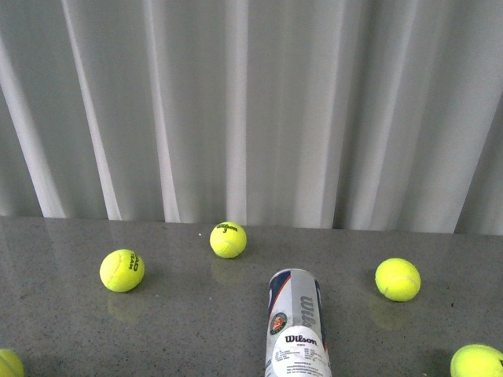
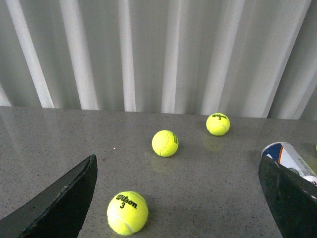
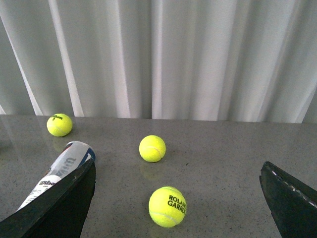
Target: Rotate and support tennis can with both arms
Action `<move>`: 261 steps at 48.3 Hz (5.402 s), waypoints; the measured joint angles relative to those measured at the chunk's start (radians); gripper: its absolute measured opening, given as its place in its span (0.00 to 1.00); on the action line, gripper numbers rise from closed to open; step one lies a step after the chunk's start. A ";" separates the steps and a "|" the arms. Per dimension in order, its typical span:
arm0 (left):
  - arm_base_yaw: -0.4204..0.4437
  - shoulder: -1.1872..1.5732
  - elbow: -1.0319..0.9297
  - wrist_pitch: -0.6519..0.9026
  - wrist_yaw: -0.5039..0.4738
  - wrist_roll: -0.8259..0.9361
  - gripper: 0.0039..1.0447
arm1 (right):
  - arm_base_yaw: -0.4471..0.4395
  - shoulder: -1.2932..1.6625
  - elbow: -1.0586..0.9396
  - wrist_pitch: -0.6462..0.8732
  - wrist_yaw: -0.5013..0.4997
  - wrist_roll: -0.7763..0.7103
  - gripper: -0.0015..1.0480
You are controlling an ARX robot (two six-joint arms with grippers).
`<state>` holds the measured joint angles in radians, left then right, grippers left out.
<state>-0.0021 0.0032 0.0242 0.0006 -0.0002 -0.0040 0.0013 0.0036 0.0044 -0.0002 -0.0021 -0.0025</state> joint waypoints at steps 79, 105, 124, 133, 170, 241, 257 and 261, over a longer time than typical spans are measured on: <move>0.000 0.000 0.000 0.000 0.000 0.000 0.94 | 0.045 0.597 0.252 0.053 -0.106 0.175 0.93; 0.000 0.000 0.000 0.000 0.000 0.000 0.94 | 0.261 1.693 0.883 -0.006 -0.159 0.445 0.93; 0.000 0.000 0.000 0.000 0.000 0.000 0.94 | 0.349 1.995 1.143 -0.109 -0.165 0.459 0.93; 0.000 0.000 0.000 0.000 0.000 0.000 0.94 | 0.360 2.086 1.215 -0.119 -0.159 0.459 0.93; 0.000 0.000 0.000 0.000 0.000 0.000 0.94 | 0.362 2.169 1.234 -0.103 -0.189 -0.049 0.50; 0.000 0.000 0.000 0.000 0.000 0.000 0.94 | 0.346 2.195 1.158 0.023 -0.402 -1.312 0.56; 0.000 0.000 0.000 0.000 0.000 0.000 0.94 | 0.341 2.097 1.114 0.041 -0.438 -1.235 0.93; 0.000 0.000 0.000 0.000 0.000 0.000 0.94 | 0.340 2.070 1.095 0.043 -0.447 -1.220 0.93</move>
<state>-0.0021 0.0032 0.0242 0.0006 -0.0002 -0.0044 0.3412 2.0739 1.0992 0.0429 -0.4496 -1.2228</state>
